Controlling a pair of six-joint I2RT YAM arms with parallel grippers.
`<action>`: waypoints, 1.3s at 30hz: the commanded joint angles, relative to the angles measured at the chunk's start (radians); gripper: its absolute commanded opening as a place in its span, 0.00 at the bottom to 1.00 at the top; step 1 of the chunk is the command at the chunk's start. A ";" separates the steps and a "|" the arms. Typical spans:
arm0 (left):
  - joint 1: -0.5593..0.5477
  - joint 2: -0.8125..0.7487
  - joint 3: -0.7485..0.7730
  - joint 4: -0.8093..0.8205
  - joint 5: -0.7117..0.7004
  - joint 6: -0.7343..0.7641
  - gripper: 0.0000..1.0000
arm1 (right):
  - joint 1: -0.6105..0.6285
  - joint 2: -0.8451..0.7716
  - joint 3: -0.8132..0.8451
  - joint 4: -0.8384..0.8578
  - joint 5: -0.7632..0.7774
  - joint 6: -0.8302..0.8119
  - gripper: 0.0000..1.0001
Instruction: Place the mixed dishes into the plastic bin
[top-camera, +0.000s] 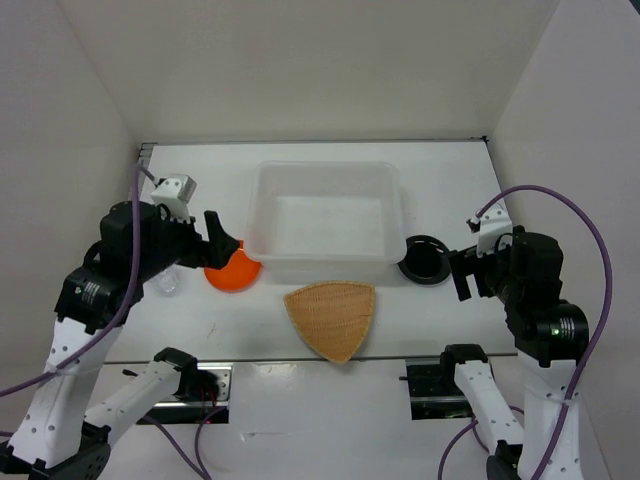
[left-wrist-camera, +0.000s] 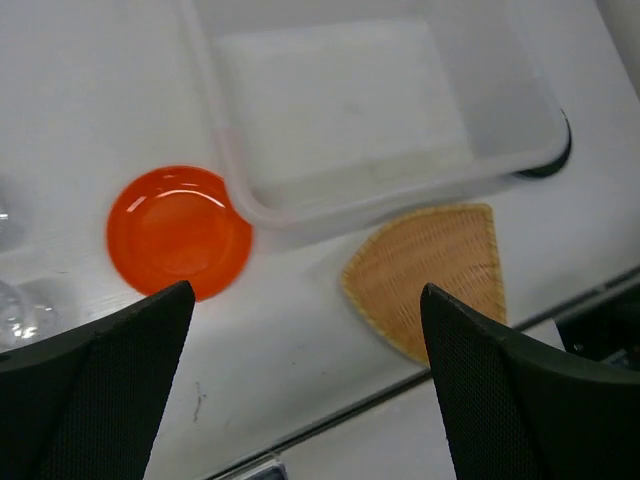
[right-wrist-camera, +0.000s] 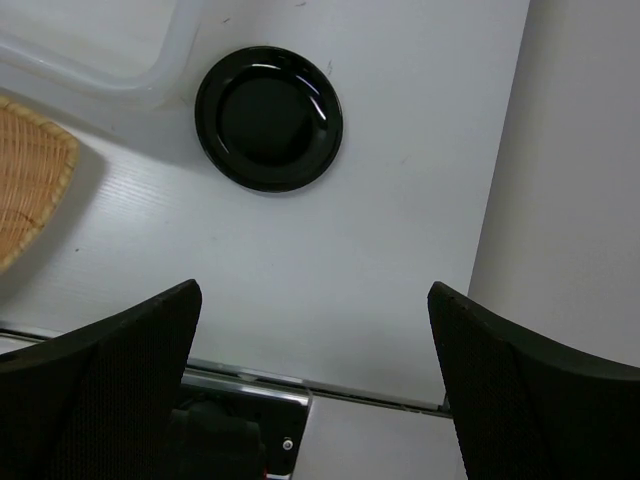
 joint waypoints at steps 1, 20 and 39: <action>-0.002 0.038 -0.076 -0.004 0.261 -0.088 1.00 | -0.013 -0.008 0.025 -0.018 -0.018 0.027 0.98; -0.267 -0.158 -0.834 0.507 0.558 -0.762 1.00 | -0.022 -0.019 0.014 0.060 -0.185 0.004 0.98; -0.533 0.287 -0.875 0.903 0.351 -1.018 1.00 | -0.013 -0.019 0.005 0.070 -0.185 0.004 0.98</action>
